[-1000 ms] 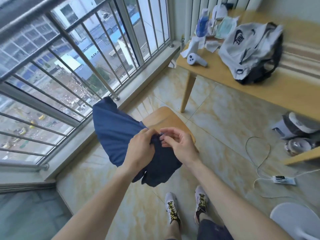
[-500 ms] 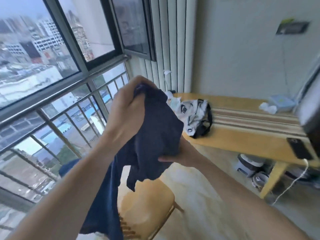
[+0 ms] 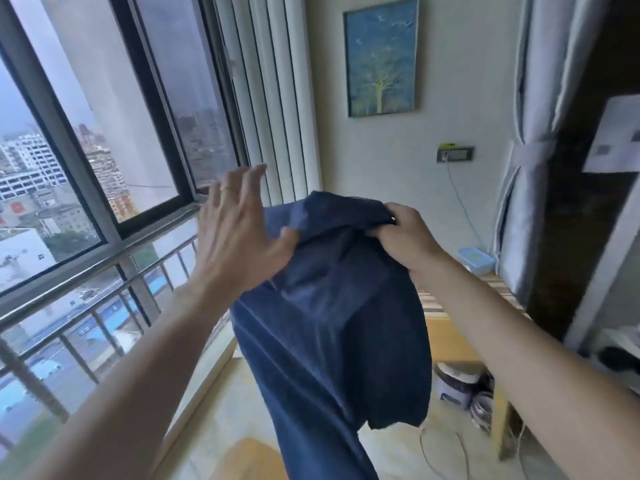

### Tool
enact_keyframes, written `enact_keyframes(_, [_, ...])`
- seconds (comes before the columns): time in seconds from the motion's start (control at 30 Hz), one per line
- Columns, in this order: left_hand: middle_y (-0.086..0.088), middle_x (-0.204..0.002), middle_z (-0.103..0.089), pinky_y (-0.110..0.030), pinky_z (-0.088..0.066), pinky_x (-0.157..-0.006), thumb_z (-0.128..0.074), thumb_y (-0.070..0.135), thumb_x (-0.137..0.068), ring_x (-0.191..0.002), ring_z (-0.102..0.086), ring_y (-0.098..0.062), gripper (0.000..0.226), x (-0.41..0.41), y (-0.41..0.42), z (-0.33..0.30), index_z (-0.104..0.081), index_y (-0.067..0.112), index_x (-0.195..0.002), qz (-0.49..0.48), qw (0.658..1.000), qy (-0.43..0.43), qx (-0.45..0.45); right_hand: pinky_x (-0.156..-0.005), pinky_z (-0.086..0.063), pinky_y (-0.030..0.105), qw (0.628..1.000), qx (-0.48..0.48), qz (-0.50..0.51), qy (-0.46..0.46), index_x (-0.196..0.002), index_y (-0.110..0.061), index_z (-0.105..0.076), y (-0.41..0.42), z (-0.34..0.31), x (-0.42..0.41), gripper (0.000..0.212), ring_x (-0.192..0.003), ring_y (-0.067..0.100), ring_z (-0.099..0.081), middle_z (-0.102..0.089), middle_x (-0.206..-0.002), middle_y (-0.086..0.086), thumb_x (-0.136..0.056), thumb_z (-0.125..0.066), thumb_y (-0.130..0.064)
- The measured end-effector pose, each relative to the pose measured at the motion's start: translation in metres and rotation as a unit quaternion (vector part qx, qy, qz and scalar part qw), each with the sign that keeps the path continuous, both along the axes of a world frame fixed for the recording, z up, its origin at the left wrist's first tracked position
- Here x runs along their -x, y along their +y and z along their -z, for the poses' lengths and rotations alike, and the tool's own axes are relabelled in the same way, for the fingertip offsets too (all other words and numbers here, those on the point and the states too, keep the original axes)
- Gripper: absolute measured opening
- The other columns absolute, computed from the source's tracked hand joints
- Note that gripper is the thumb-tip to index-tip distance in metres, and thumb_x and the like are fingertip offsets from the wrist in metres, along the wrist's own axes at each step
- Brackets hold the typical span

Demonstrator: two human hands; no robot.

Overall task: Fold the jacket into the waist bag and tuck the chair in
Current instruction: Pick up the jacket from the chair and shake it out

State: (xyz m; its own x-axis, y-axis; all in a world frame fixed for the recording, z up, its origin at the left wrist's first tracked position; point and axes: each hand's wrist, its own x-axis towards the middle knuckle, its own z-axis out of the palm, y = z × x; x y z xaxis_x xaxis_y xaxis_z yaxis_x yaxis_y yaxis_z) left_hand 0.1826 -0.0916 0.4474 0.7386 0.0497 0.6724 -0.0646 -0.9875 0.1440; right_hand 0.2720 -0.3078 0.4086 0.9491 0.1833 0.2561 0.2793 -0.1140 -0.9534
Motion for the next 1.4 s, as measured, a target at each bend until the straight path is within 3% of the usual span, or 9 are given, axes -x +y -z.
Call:
enact_keyframes(0.13, [-0.001, -0.161, -0.036, -0.040, -0.043, -0.109, -0.079, 0.069, -0.062, -0.142, -0.043, -0.024, 0.137, -0.019, -0.071, 0.021, 0.006, 0.025, -0.161, 0.143, 0.977, 0.139, 0.068, -0.073, -0.052, 0.028, 0.999, 0.041, -0.016, -0.021, -0.107, -0.009, -0.066, -0.002, -0.035, 0.012, 0.024, -0.092, 0.021, -0.066, -0.072, -0.100, 0.010, -0.085, -0.060, -0.001])
enact_keyframes(0.27, [0.010, -0.084, -0.069, -0.024, -0.049, -0.067, -0.079, 0.018, -0.082, -0.097, -0.070, -0.028, 0.037, -0.054, -0.077, 0.040, -0.063, 0.017, -0.115, 0.169, 0.924, 0.036, 0.341, -0.101, -0.048, 0.025, 0.986, 0.091, -0.073, -0.117, -0.145, -0.029, -0.043, -0.038, -0.034, 0.028, 0.079, -0.124, 0.010, -0.059, -0.059, -0.140, -0.004, -0.077, -0.084, -0.021])
enact_keyframes(0.37, [-0.002, -0.079, -0.076, -0.044, -0.062, -0.071, -0.081, 0.017, -0.082, -0.084, -0.075, -0.018, 0.012, -0.065, -0.082, 0.036, -0.073, 0.013, -0.089, 0.214, 0.863, 0.021, 0.457, -0.105, -0.038, 0.019, 0.947, 0.285, -0.017, -0.149, -0.153, -0.041, -0.021, -0.074, -0.008, 0.029, 0.114, -0.131, -0.001, -0.044, -0.041, -0.148, -0.019, -0.063, -0.092, -0.046])
enact_keyframes(0.5, [-0.003, -0.088, -0.078, -0.036, -0.063, -0.072, -0.089, 0.027, -0.075, -0.084, -0.075, -0.014, 0.026, -0.077, -0.099, 0.024, -0.074, 0.016, -0.092, 0.252, 0.865, 0.052, 0.430, -0.072, -0.045, 0.030, 0.966, 0.216, 0.082, -0.117, -0.096, -0.020, -0.067, -0.111, 0.013, -0.013, 0.008, -0.087, 0.018, -0.066, -0.071, -0.089, -0.003, -0.090, -0.071, -0.019])
enact_keyframes(0.7, [0.009, -0.084, -0.078, -0.022, -0.054, -0.071, -0.090, 0.014, -0.073, -0.070, -0.067, 0.001, 0.029, -0.107, -0.056, 0.024, -0.072, 0.022, -0.094, 0.232, 0.911, 0.108, 0.323, -0.080, -0.054, 0.030, 0.980, -0.141, 0.109, 0.084, -0.084, -0.017, -0.073, -0.174, -0.017, -0.041, 0.030, -0.087, 0.017, -0.071, -0.079, -0.080, -0.001, -0.100, -0.051, -0.003])
enact_keyframes(1.0, [-0.005, -0.083, -0.067, -0.033, -0.042, -0.063, -0.063, 0.017, -0.096, -0.078, -0.058, -0.026, 0.005, -0.130, -0.050, 0.019, -0.066, 0.019, -0.099, 0.057, 0.970, 0.009, 0.238, -0.067, -0.055, 0.028, 0.979, -0.141, 0.044, 0.143, -0.089, -0.017, -0.074, -0.177, -0.033, -0.063, 0.019, -0.066, 0.014, -0.071, -0.077, -0.070, -0.001, -0.095, -0.062, -0.031])
enact_keyframes(1.13, [-0.007, -0.097, -0.062, -0.041, -0.044, -0.081, -0.051, 0.020, -0.096, -0.094, -0.056, -0.026, 0.009, -0.146, -0.054, 0.010, -0.059, 0.021, -0.100, 0.084, 0.882, 0.004, 0.464, -0.089, -0.053, 0.035, 0.989, -0.038, -0.051, 0.137, -0.103, -0.020, -0.077, -0.189, -0.039, -0.071, 0.031, -0.093, 0.020, -0.075, -0.080, -0.099, 0.003, -0.087, -0.070, -0.045])
enact_keyframes(1.27, [-0.007, -0.099, -0.070, -0.034, -0.053, -0.083, -0.053, 0.011, -0.094, -0.092, -0.063, -0.021, 0.020, -0.152, -0.057, -0.002, -0.067, 0.025, -0.097, 0.172, 0.774, 0.018, 0.609, -0.089, -0.058, 0.028, 0.949, 0.285, -0.122, 0.057, -0.109, -0.022, -0.074, -0.204, -0.032, -0.068, 0.047, -0.098, 0.011, -0.075, -0.080, -0.103, -0.008, -0.067, -0.093, -0.028])
enact_keyframes(1.4, [-0.004, -0.085, -0.069, -0.024, -0.053, -0.075, -0.038, -0.008, -0.097, -0.082, -0.063, -0.016, 0.040, -0.151, -0.041, -0.006, -0.068, 0.016, -0.088, 0.294, 0.733, 0.067, 0.610, -0.089, -0.059, 0.028, 0.966, 0.244, -0.065, 0.048, -0.100, -0.017, -0.082, -0.223, -0.025, -0.084, 0.034, -0.094, 0.015, -0.076, -0.081, -0.099, -0.001, -0.068, -0.092, -0.025])
